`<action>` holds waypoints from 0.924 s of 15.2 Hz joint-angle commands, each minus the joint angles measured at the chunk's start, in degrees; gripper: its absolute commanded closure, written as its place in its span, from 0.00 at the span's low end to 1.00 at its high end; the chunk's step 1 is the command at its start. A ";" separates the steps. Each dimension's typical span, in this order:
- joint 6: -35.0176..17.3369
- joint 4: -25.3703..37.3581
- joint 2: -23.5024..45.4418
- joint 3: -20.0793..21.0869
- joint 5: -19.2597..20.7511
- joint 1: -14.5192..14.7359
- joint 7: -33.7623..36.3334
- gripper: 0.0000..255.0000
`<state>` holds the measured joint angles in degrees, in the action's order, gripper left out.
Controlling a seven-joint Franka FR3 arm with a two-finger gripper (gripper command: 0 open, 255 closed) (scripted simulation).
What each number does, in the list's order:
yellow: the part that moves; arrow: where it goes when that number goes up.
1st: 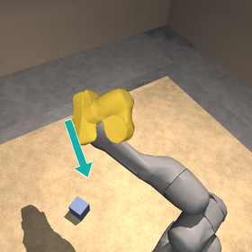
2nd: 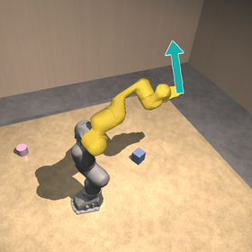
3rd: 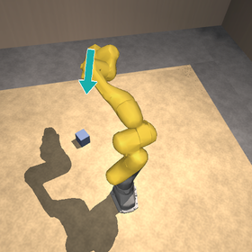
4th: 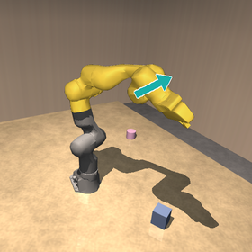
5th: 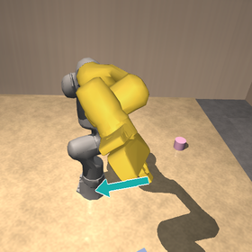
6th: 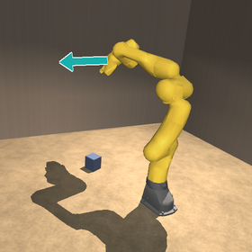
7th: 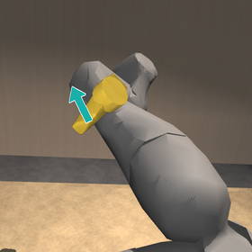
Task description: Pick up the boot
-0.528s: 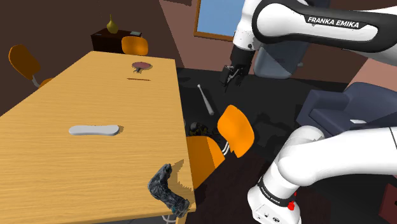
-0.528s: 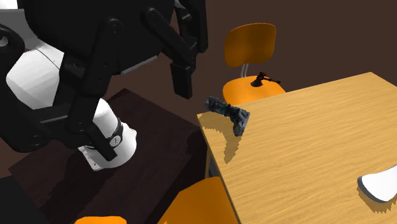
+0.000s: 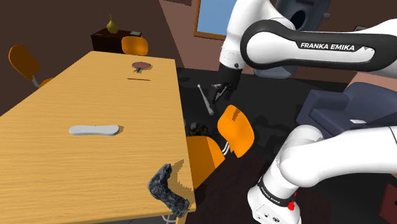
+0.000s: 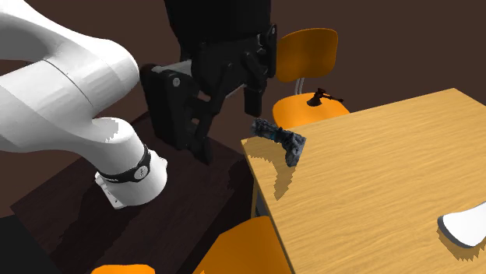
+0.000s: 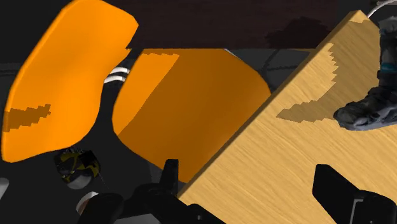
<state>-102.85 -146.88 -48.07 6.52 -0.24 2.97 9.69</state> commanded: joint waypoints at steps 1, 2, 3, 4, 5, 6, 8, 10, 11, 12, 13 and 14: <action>-1.95 -2.17 -0.15 2.05 -1.26 1.33 1.54 0.00; -3.06 -3.10 0.08 3.19 -1.95 2.04 2.40 0.00; -4.20 -3.98 0.39 4.33 -2.64 2.76 3.26 0.00; -5.37 -4.79 0.79 5.50 -3.33 3.50 4.14 0.00; -6.57 -5.55 1.28 6.68 -4.02 4.22 5.02 0.00; -7.80 -6.24 1.86 7.88 -4.71 4.94 5.90 0.00; -10.36 -7.43 3.31 10.35 -6.06 6.35 7.71 0.00; -13.04 -8.36 5.14 12.90 -7.34 7.67 9.55 0.00; -14.42 -8.72 6.20 14.20 -7.94 8.28 10.49 0.00; -15.83 -9.01 7.36 15.53 -8.49 8.86 11.45 0.00; -17.27 -9.23 8.61 16.87 -9.00 9.39 12.42 0.00; -18.73 -9.38 9.95 18.24 -9.45 9.87 13.42 0.00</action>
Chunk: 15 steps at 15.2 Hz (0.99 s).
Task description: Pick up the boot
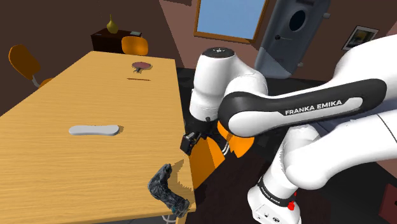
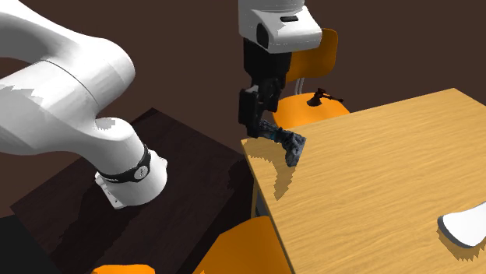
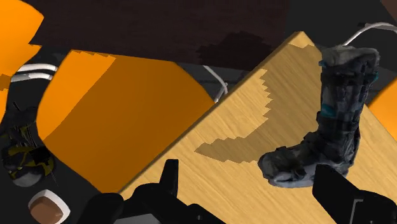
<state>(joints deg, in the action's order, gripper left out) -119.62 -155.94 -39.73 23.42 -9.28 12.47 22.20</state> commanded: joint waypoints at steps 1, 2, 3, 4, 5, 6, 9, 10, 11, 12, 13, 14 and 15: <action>-3.44 -0.40 3.04 2.74 -0.80 0.78 1.92 0.00; -4.93 -0.41 4.56 4.15 -1.11 1.13 2.97 0.00; -6.44 -0.35 6.17 5.59 -1.33 1.41 4.06 0.00; -7.96 -0.21 7.86 7.07 -1.44 1.61 5.19 0.00; -9.48 0.00 9.63 8.58 -1.43 1.72 6.38 0.00; -10.99 0.27 11.48 10.11 -1.27 1.73 7.64 0.00; -15.49 1.50 17.49 15.02 0.26 1.07 11.97 0.00; -16.94 2.04 19.66 16.76 1.25 0.59 13.67 0.00; -18.36 2.65 21.93 18.55 2.53 -0.04 15.56 0.00; -19.72 3.32 24.31 20.39 4.19 -0.81 17.67 0.00; -20.20 3.59 25.21 21.06 4.91 -1.11 18.51 0.00; -21.17 3.37 26.11 21.51 5.68 -1.58 19.18 0.00; -22.14 3.17 27.05 21.97 6.54 -2.07 19.90 0.00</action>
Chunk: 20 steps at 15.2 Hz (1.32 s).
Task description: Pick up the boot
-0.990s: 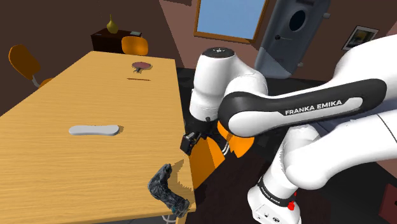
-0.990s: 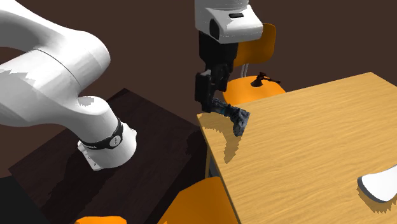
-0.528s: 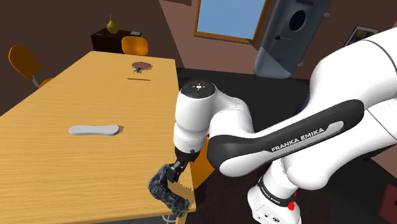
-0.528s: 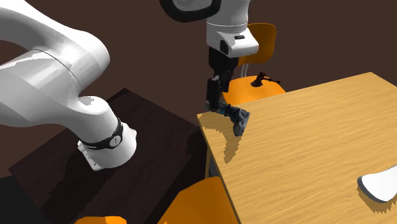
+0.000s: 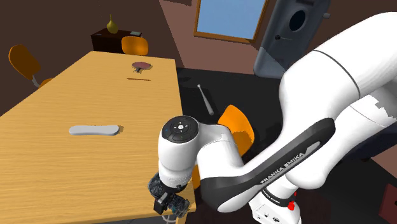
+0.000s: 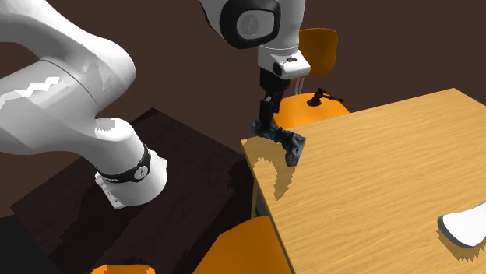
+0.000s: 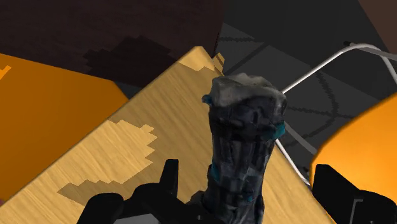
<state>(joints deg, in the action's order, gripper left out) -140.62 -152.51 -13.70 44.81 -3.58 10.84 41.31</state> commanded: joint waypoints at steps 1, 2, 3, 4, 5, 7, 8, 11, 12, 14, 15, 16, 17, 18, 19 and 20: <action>-2.11 -0.45 1.98 1.05 1.79 -0.97 1.59 0.00; -3.06 -0.61 2.99 1.52 2.85 -1.53 2.46 0.00; -4.01 -0.76 4.03 1.99 4.03 -2.13 3.41 0.00; -4.93 -0.89 5.11 2.45 5.35 -2.76 4.45 0.00; -6.35 -1.04 6.91 3.18 7.73 -3.81 6.31 0.00; -6.35 -1.04 6.92 3.10 7.75 -3.74 6.33 0.00; -6.36 -1.20 6.70 3.02 7.49 -3.63 6.11 1.00; -6.28 -1.15 6.67 3.01 7.44 -3.61 6.07 1.00; -6.28 -1.15 6.67 3.01 7.44 -3.61 6.08 1.00; -6.28 -1.15 6.68 3.01 7.44 -3.61 6.08 1.00; -6.29 -1.15 6.68 3.02 7.44 -3.61 6.09 1.00; -6.29 -1.15 6.68 3.02 7.45 -3.62 6.09 1.00; -6.35 -1.04 6.92 3.09 7.76 -3.73 6.33 1.00; -5.46 -0.95 5.76 2.72 6.17 -3.13 5.10 1.00; -4.54 -0.84 4.64 2.32 4.74 -2.55 3.98 1.00; -3.61 -0.70 3.56 1.90 3.47 -1.98 2.96 1.00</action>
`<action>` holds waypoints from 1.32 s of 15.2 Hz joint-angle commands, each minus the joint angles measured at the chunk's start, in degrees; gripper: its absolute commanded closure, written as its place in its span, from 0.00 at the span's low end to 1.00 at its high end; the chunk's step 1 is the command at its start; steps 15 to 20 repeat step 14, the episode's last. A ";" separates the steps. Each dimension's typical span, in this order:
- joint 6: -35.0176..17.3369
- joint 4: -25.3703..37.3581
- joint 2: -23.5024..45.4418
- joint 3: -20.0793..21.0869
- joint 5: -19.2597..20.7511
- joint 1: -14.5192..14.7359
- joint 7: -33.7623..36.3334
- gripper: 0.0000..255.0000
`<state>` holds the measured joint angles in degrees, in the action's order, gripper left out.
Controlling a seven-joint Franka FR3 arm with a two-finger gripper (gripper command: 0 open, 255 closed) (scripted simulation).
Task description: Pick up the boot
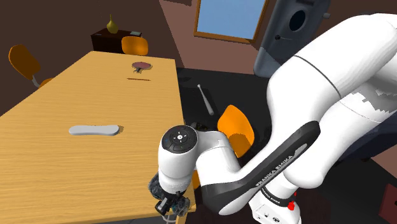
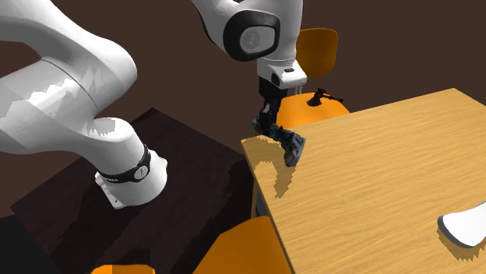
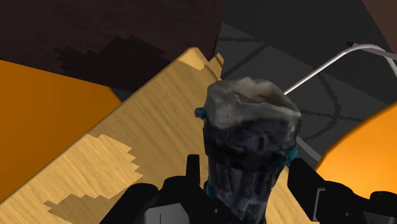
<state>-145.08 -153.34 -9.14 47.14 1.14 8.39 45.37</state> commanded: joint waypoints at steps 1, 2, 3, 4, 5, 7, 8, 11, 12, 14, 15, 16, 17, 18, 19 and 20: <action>1.81 0.29 -2.03 -0.87 -2.41 1.03 -2.02 1.00; 2.77 0.47 -3.02 -1.34 -3.42 1.58 -2.86 1.00; 3.73 0.66 -3.98 -1.79 -4.35 2.08 -3.64 1.00; 4.71 0.87 -4.91 -2.24 -5.17 2.55 -4.35 1.00; 5.68 1.09 -5.80 -2.69 -5.91 3.01 -4.99 1.00; 7.63 1.59 -7.50 -3.55 -7.18 3.81 -6.15 1.00; 8.60 1.85 -8.31 -3.98 -7.71 4.18 -6.65 1.00; 11.51 2.74 -10.57 -5.20 -9.01 5.14 -7.98 1.00; 12.47 3.07 -11.28 -5.58 -9.36 5.41 -8.36 1.00; 12.61 3.12 -11.38 -5.64 -9.40 5.46 -8.42 1.00; 12.61 3.12 -11.38 -5.64 -9.40 5.46 -8.42 1.00; 12.61 3.12 -11.38 -5.64 -9.40 5.46 -8.42 1.00; 12.61 3.12 -11.38 -5.64 -9.40 5.46 -8.42 1.00; 12.61 3.12 -11.38 -5.64 -9.40 5.46 -8.42 1.00; 12.61 3.12 -11.38 -5.64 -9.40 5.46 -8.42 1.00; 12.61 3.12 -11.38 -5.64 -9.40 5.46 -8.42 1.00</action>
